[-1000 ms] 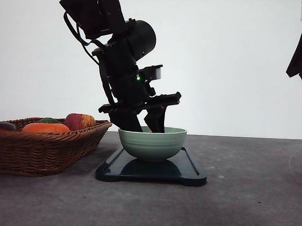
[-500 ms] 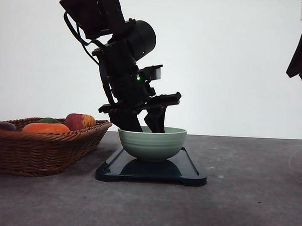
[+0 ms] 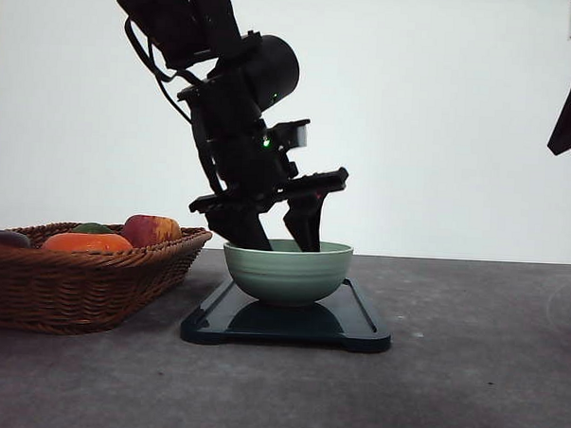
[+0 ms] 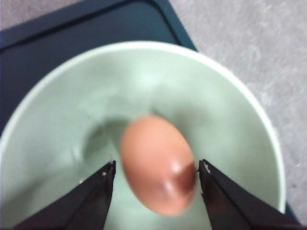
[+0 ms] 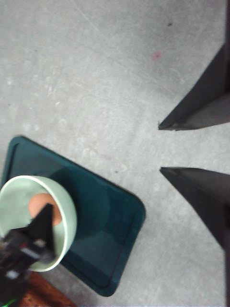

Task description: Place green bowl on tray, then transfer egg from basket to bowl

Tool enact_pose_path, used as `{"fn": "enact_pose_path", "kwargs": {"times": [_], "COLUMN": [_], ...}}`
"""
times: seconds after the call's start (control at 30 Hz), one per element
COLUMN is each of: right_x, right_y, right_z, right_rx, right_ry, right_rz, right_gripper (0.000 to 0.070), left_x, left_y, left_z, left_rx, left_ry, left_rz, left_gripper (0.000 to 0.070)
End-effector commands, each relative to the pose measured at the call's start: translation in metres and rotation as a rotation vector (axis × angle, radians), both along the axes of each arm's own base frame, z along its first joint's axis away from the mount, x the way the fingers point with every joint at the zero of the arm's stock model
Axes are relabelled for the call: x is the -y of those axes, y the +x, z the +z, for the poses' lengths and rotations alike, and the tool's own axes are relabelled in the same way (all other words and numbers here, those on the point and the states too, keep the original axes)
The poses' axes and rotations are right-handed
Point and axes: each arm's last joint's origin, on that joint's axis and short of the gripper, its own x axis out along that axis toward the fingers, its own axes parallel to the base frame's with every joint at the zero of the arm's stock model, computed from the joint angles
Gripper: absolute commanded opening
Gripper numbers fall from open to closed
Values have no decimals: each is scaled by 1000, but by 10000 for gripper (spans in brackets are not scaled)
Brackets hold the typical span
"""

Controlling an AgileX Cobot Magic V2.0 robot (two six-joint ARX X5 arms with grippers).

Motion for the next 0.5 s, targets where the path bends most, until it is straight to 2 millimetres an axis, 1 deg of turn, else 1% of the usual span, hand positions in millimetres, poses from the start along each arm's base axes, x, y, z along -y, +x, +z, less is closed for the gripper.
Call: {"fn": "enact_pose_path", "kwargs": {"times": [0.0,0.13,0.27,0.37,0.47], "right_x": [-1,-1,-1,-1,-1], "right_y": [1,1,1,1,1], "right_z": [1,1,1,1,1], "right_rx": [-2,-2,-2,-1,-1], "right_ry": [6,6,6,6,6], "right_rz": [0,0,0,0,0], "right_gripper": [150,150,150,150,150], "left_x": [5,-2,-12,-26,-41], "left_y": [-1,-10,-23,-35,-50], "left_z": [16,42,77,107,129], "left_rx": [31,48,105,155,203], "left_ry": [-33,-53,-83,-106,-108], "left_rz": [-6,3,-5,-3,15], "left_gripper": [351,350,350,350,350]}}
